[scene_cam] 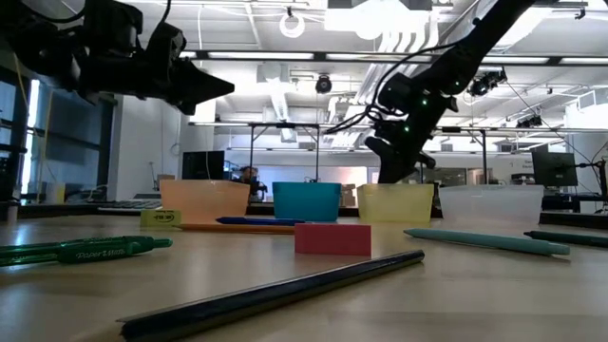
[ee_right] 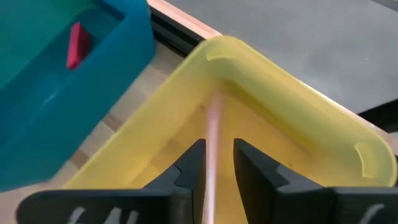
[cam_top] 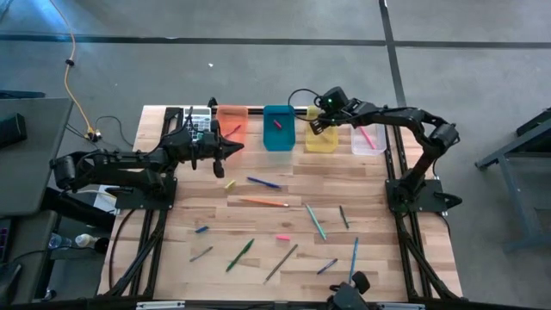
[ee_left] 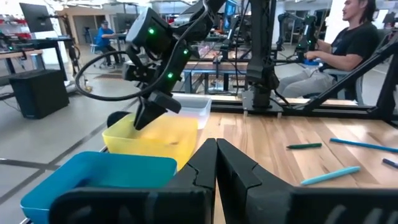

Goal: Sort crayons/erasers/pens/pencils in bins
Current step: Put the purple ballpen into the yellow bin, then put the green eraser into the blue bin

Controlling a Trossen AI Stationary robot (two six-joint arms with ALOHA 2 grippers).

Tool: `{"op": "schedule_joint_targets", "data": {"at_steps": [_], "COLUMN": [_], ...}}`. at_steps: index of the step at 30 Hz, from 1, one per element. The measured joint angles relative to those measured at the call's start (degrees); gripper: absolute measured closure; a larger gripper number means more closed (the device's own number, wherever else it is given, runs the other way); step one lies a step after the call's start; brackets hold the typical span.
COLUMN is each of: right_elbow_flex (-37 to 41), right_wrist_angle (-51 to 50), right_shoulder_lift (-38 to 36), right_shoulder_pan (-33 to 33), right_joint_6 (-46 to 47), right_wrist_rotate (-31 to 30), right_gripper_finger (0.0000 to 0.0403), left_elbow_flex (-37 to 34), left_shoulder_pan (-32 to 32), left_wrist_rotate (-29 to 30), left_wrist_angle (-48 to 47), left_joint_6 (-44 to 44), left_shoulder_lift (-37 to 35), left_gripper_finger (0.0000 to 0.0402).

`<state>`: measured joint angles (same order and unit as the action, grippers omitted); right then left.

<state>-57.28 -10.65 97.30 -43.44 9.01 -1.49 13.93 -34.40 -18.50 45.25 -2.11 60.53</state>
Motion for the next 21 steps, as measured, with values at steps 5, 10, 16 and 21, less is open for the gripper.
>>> {"op": "schedule_joint_targets", "data": {"at_steps": [5,10,16,21], "right_elbow_flex": [0.0,0.0,0.0,0.0], "right_wrist_angle": [1.2,3.2,10.7,23.4], "right_shoulder_lift": [0.0,-0.2,-2.0,-2.1], "right_shoulder_pan": [0.0,1.8,7.4,12.1], "right_joint_6": [-1.6,-5.9,-9.9,-13.0], "right_wrist_rotate": [0.0,3.0,4.0,5.1], "right_gripper_finger": [0.0321,0.0339,0.0389,0.0397], "left_elbow_flex": [0.0,0.0,0.0,0.0], "left_shoulder_pan": [1.2,3.6,6.1,7.2], "left_wrist_rotate": [0.0,0.0,0.5,0.6], "left_wrist_angle": [0.0,-1.2,-2.9,-2.8], "left_joint_6": [-0.6,-1.3,-7.5,-7.6], "left_shoulder_lift": [0.0,0.0,0.0,0.0], "left_gripper_finger": [0.0401,0.0401,0.0401,0.0401]}}
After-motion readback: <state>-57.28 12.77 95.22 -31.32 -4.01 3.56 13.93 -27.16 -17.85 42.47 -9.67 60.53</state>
